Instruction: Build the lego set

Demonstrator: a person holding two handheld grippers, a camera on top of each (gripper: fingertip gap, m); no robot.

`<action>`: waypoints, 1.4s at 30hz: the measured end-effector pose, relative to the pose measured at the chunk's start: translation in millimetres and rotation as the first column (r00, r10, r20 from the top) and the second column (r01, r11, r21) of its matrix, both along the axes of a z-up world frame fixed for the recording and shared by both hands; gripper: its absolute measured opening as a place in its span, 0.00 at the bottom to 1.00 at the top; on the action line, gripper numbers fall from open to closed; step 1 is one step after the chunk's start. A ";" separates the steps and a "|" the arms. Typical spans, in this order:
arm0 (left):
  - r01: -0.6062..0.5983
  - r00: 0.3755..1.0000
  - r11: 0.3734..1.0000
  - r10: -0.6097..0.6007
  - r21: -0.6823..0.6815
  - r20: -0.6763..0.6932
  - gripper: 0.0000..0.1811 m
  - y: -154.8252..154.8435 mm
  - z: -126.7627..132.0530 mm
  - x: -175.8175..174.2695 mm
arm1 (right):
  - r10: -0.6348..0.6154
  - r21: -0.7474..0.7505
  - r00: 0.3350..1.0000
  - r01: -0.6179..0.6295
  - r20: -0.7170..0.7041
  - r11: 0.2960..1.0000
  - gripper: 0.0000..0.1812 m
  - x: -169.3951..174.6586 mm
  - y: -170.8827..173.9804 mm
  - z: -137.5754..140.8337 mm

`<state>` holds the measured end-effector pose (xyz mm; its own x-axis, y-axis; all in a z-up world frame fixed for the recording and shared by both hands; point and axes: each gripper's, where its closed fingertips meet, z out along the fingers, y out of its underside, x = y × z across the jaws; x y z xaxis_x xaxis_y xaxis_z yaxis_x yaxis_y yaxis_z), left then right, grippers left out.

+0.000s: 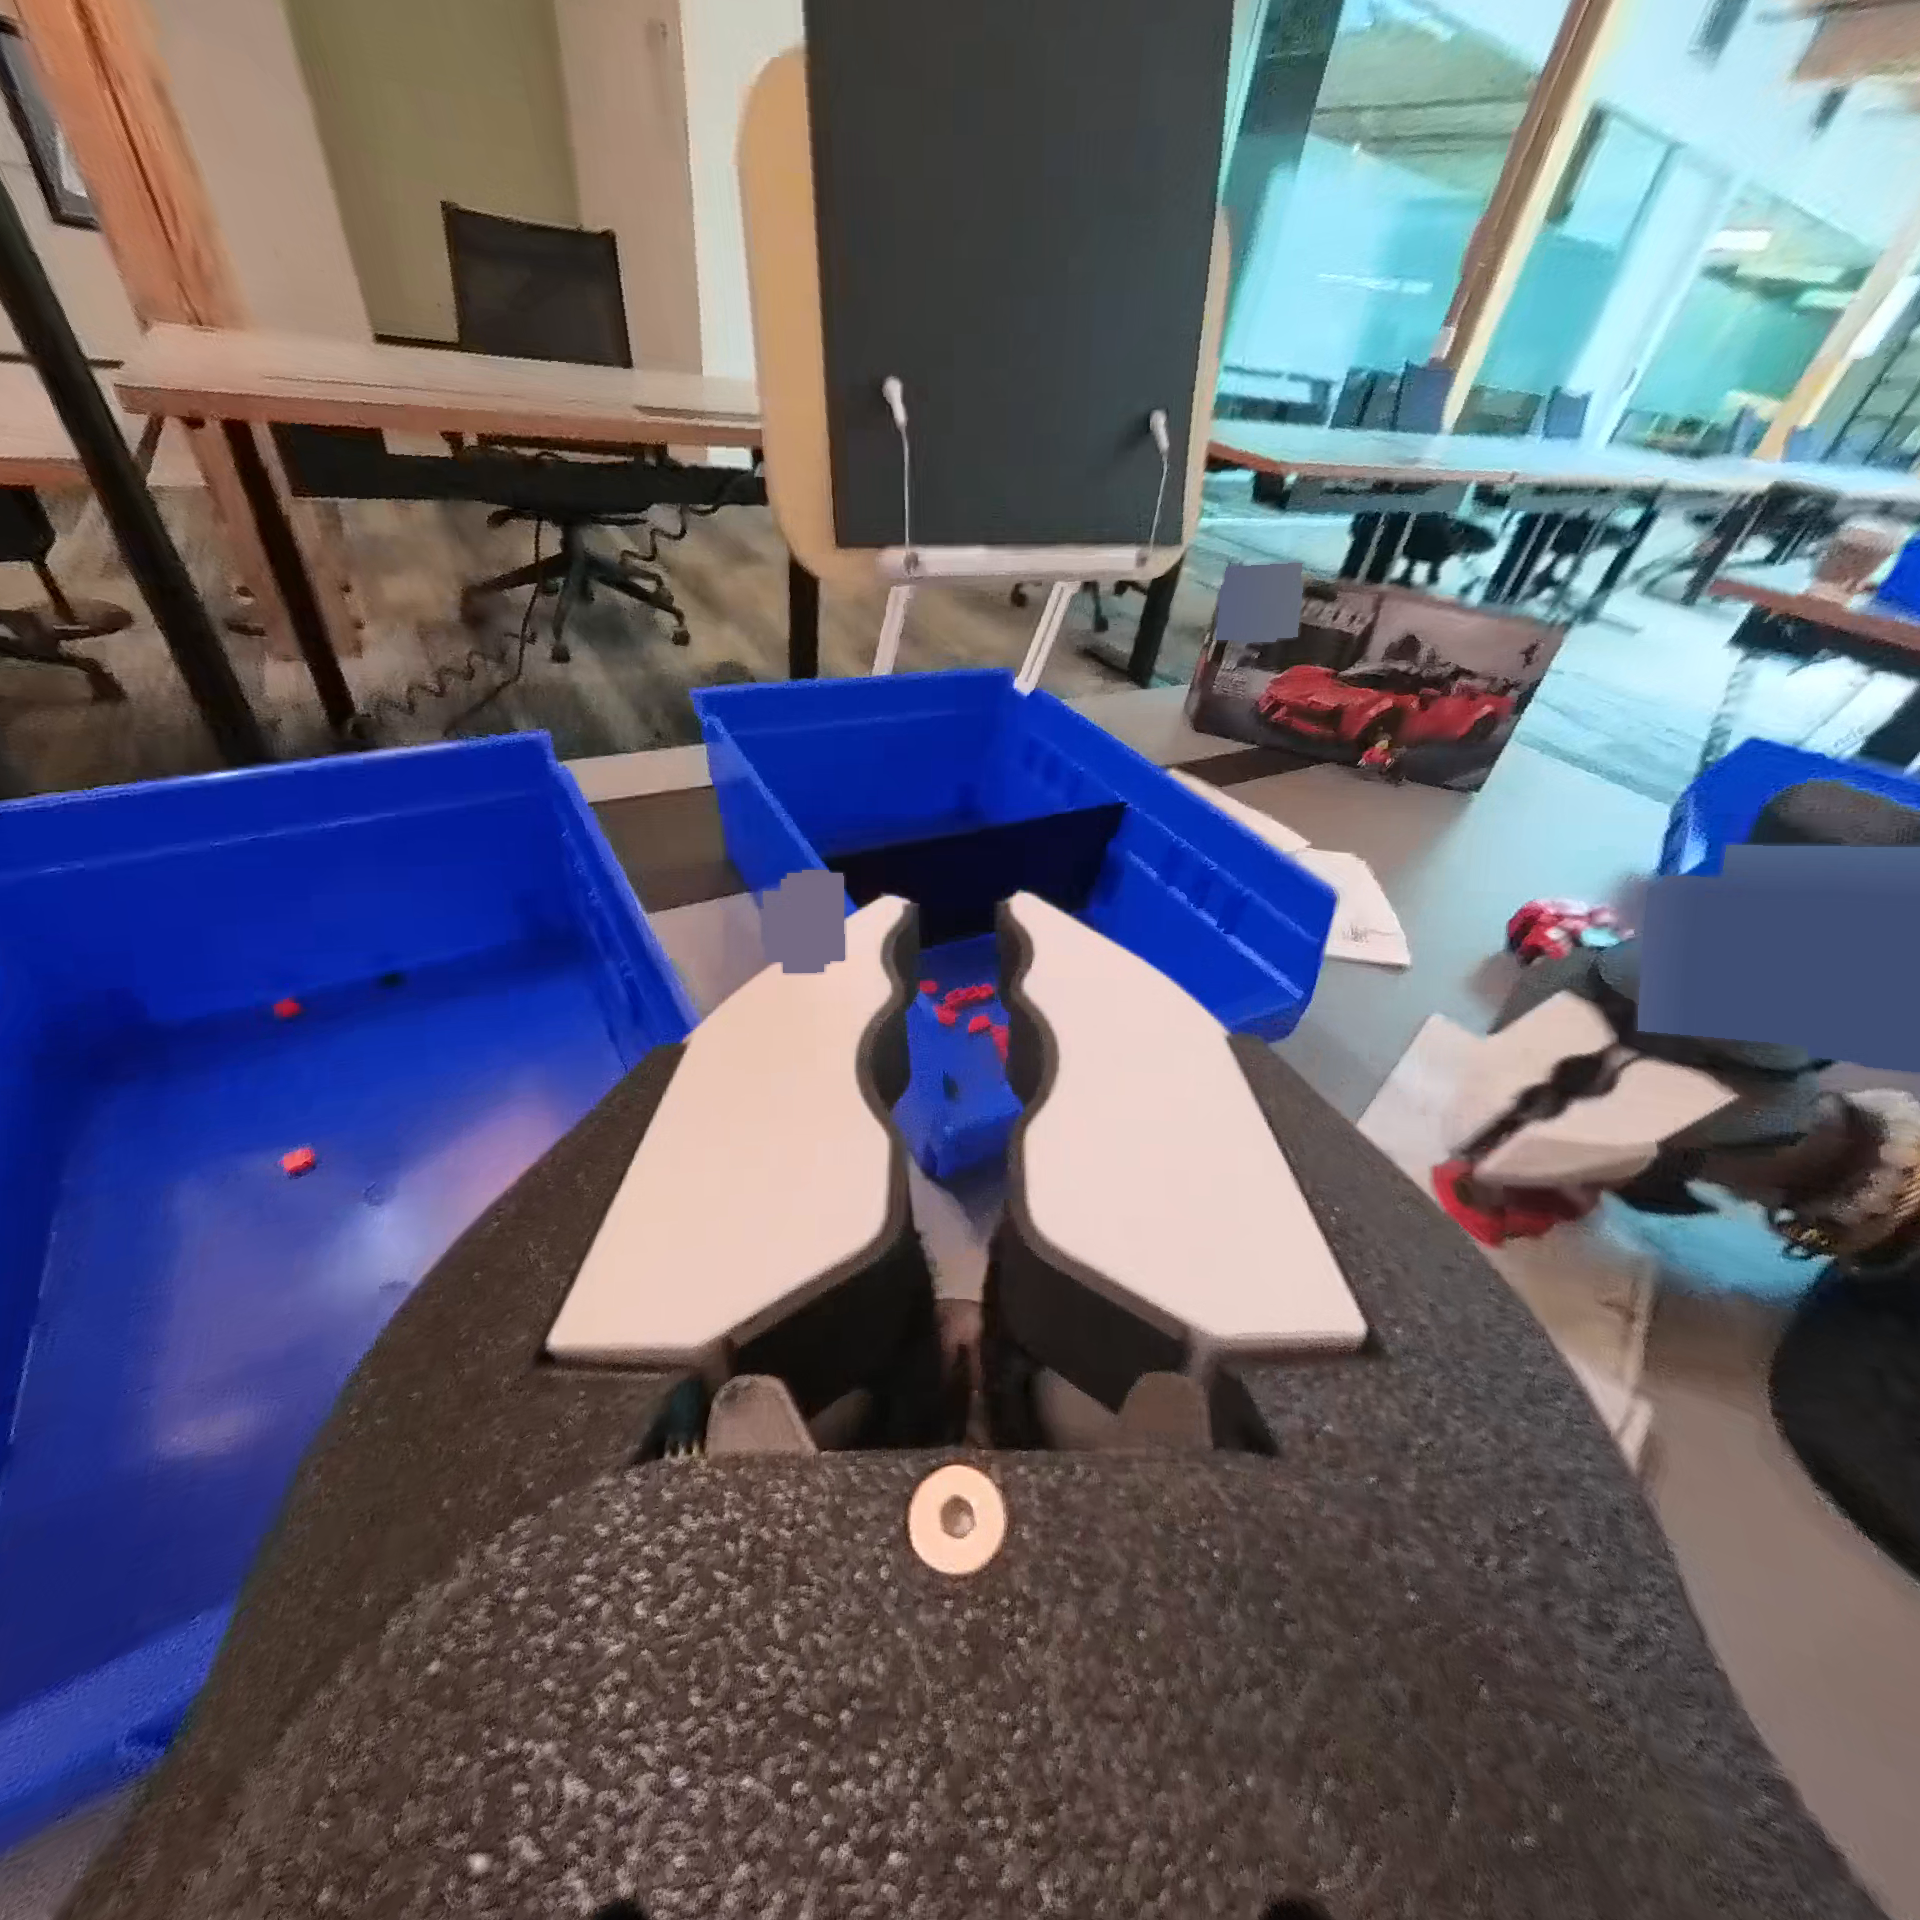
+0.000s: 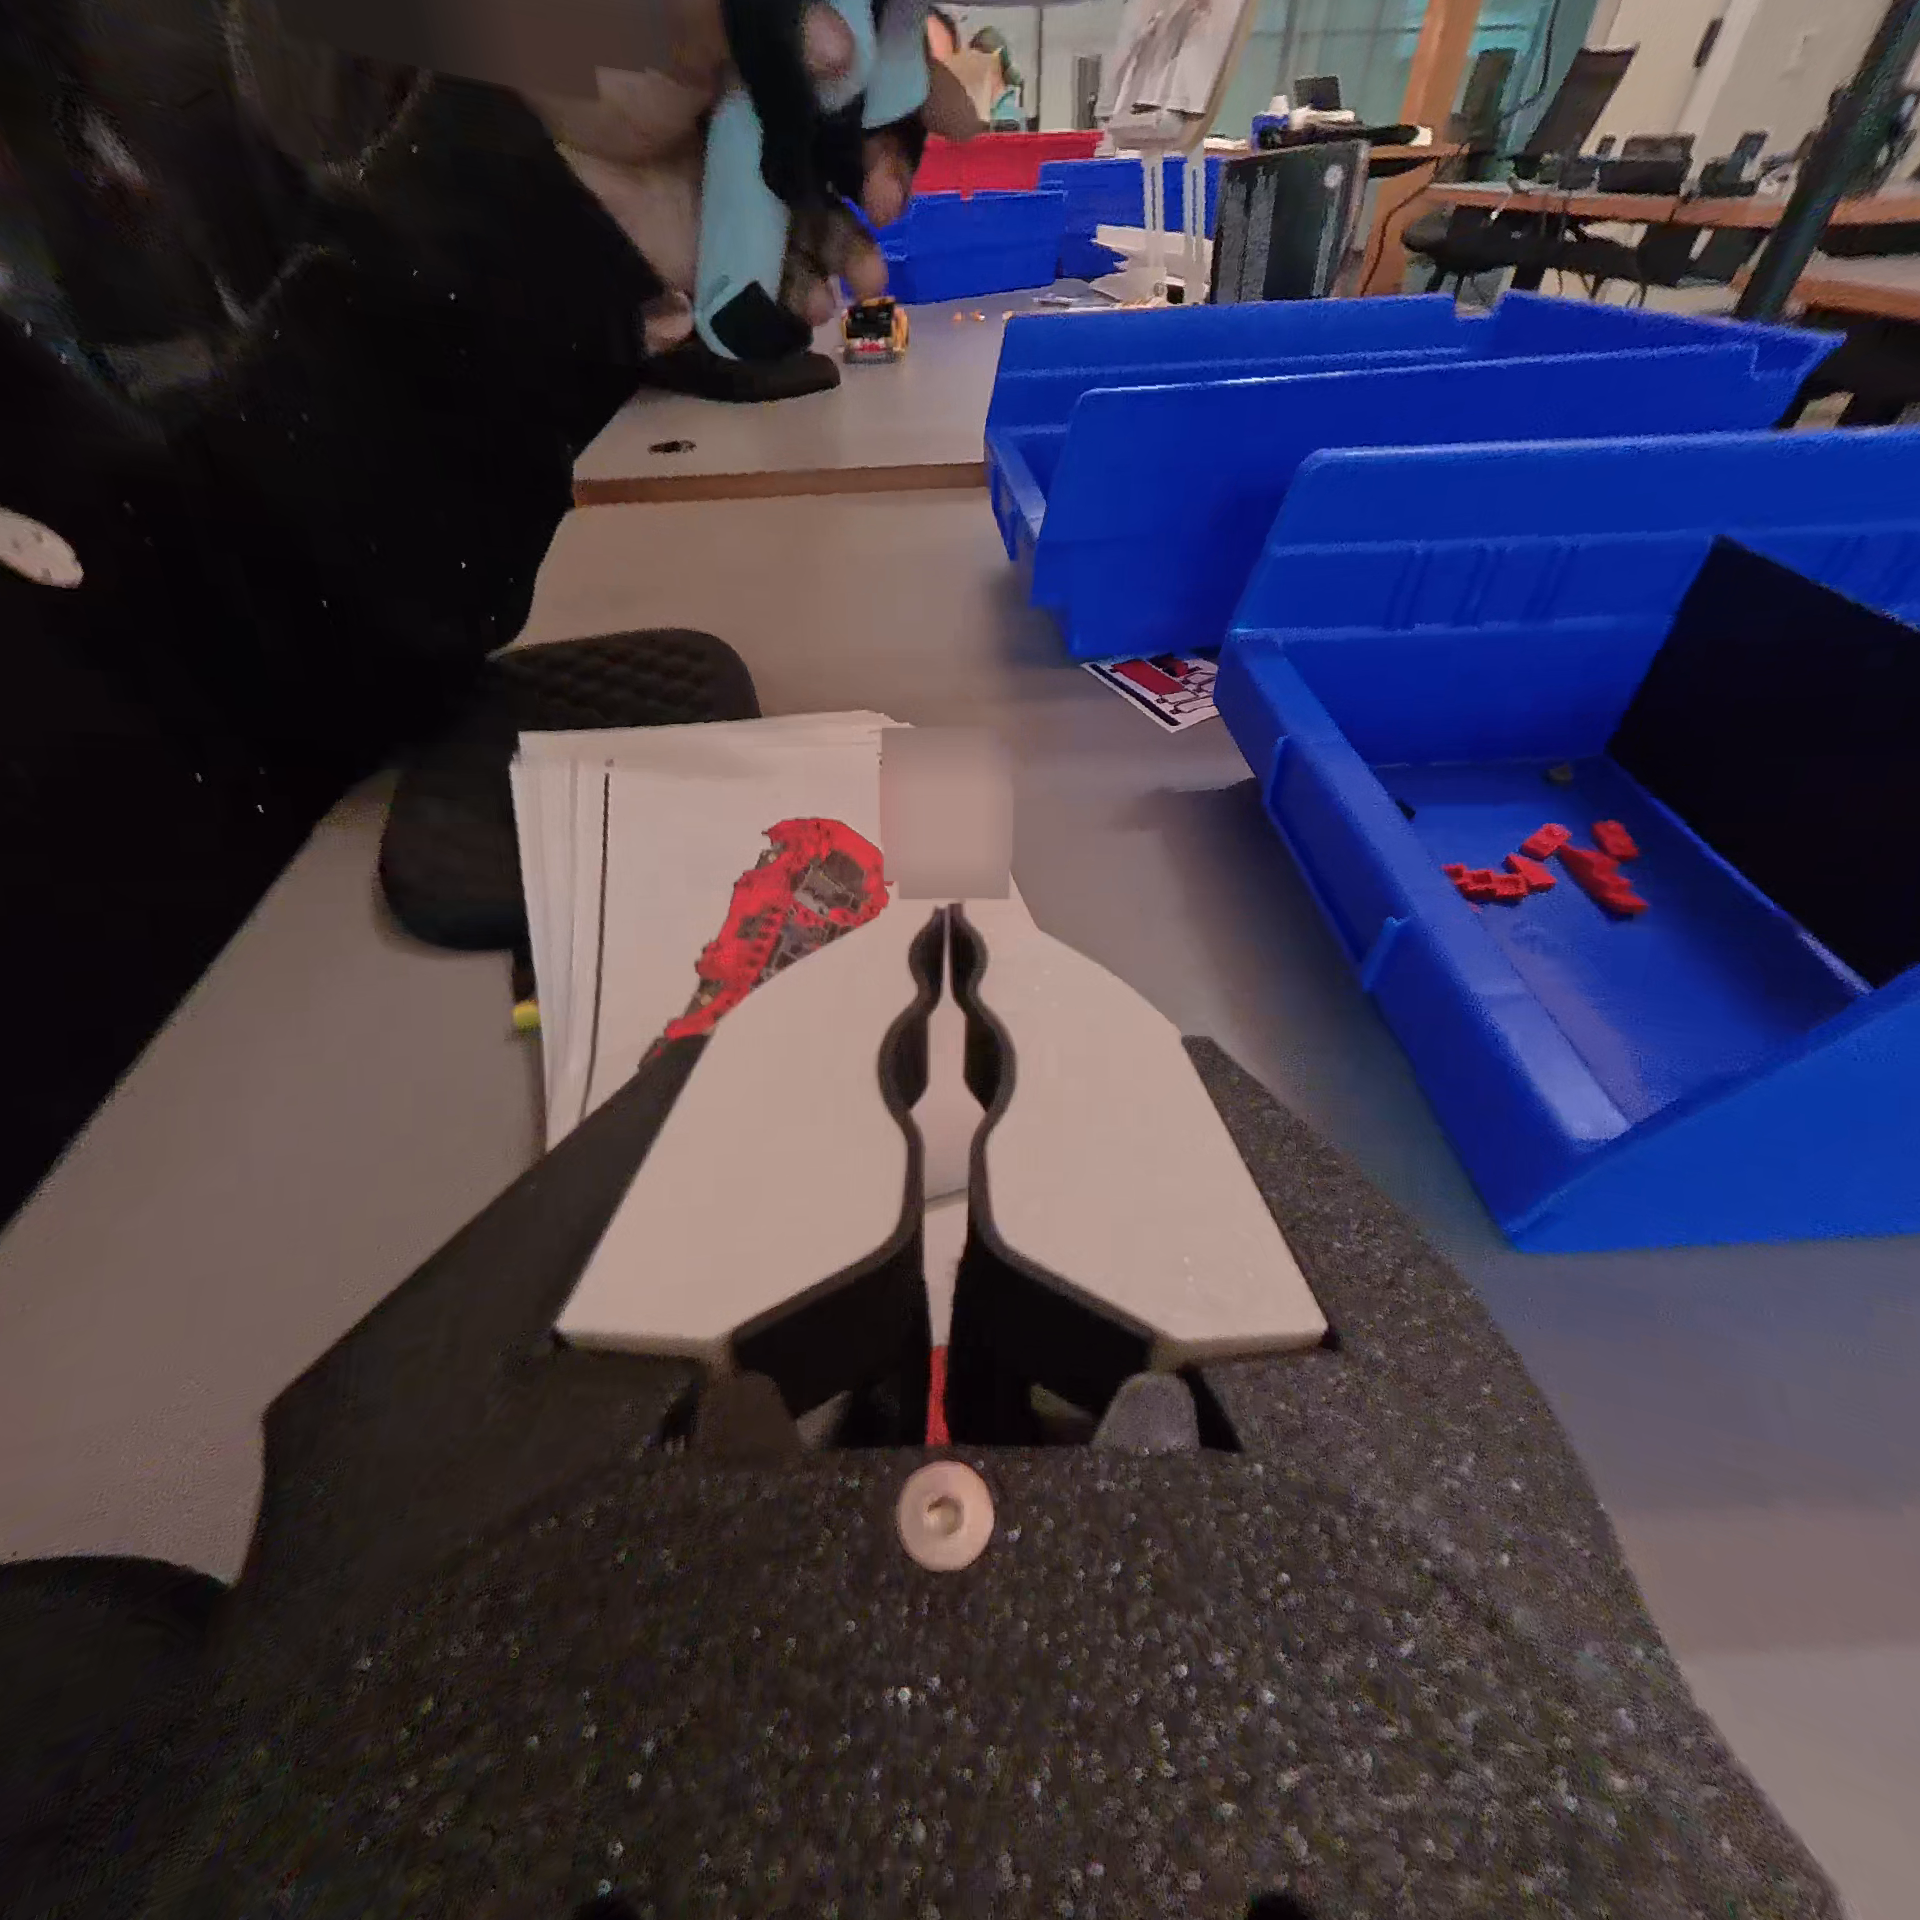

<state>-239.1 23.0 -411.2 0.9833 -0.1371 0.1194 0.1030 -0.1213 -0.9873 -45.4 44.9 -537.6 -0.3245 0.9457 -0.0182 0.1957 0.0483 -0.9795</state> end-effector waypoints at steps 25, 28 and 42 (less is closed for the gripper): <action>0.025 0.999 0.988 -0.032 -0.151 -0.042 0.20 10.7 -81.2 -3.7 | -0.092 -0.068 0.960 0.077 -0.264 0.995 0.32 10.2 27.0 34.5; 0.011 0.997 0.987 -0.023 -0.163 -0.071 0.18 10.8 -83.4 -4.9 | -0.046 -0.035 0.976 0.039 -0.213 0.999 0.21 8.1 19.3 26.5; 0.019 1.000 0.997 -0.020 -0.069 -0.009 0.01 7.7 -67.5 -7.6 | -0.095 -0.107 0.966 0.070 -0.242 0.992 0.19 9.5 28.1 34.0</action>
<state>-246.7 30.7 -478.7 0.9817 -0.1477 0.1201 0.0908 -0.1909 -0.9774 -35.9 73.0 -503.7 -0.2513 0.9671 -0.0404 -0.0527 -0.0553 -0.9971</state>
